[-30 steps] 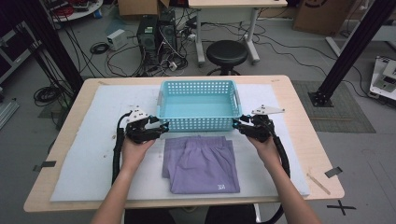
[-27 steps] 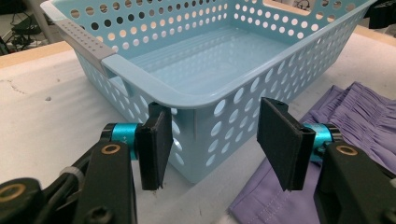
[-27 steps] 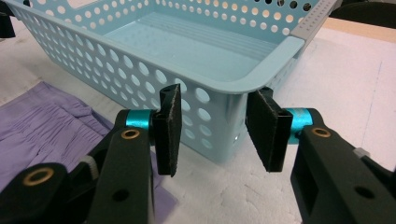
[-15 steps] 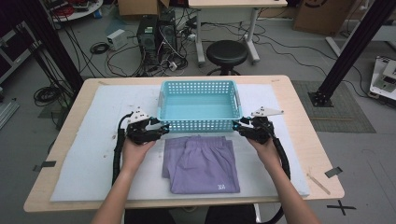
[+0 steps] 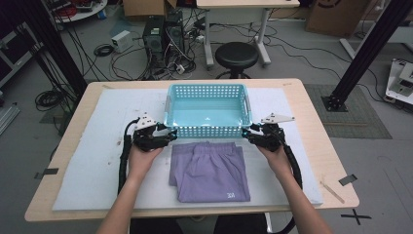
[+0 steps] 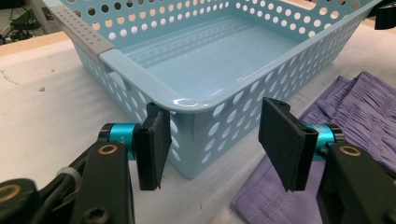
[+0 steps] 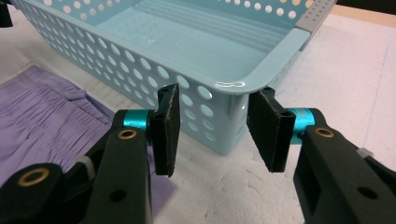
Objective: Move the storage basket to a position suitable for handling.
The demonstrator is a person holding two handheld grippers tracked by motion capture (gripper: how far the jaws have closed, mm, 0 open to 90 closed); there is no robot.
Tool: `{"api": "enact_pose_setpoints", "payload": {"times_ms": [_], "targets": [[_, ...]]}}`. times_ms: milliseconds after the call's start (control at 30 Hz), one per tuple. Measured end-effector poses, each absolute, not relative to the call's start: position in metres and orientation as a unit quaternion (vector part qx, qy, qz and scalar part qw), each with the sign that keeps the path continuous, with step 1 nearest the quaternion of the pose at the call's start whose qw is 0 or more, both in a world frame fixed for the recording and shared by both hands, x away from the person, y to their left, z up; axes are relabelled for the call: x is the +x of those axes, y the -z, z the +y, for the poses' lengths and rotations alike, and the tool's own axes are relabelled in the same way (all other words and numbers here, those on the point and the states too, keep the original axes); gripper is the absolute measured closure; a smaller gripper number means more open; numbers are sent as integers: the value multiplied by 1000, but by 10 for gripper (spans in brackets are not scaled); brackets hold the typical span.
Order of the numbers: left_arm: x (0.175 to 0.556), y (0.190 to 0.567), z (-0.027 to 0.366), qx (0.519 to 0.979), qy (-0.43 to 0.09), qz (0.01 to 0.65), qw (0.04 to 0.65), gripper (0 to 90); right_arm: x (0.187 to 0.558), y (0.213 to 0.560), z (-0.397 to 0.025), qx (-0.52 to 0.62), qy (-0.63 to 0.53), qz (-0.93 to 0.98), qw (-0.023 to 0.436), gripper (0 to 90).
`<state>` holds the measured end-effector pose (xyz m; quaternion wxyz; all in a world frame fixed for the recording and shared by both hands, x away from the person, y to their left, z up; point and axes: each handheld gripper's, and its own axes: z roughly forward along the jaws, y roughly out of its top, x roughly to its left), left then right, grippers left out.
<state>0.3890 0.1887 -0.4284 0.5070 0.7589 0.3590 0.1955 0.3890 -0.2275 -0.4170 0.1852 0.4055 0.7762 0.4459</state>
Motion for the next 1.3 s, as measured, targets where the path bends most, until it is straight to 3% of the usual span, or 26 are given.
{"api": "enact_pose_setpoints", "payload": {"times_ms": [667,900,1300], "targets": [[388,429,188,762,-201,352,505,441,391,419,-223,407,-438,778,192,561],[387,430,190,762,-209,368,490,277,388,416,-227,419,-439,770,198,398],[345,413,219,756,-244,354,494,268,363,407,-250,413,-460,759,205,270]]}}
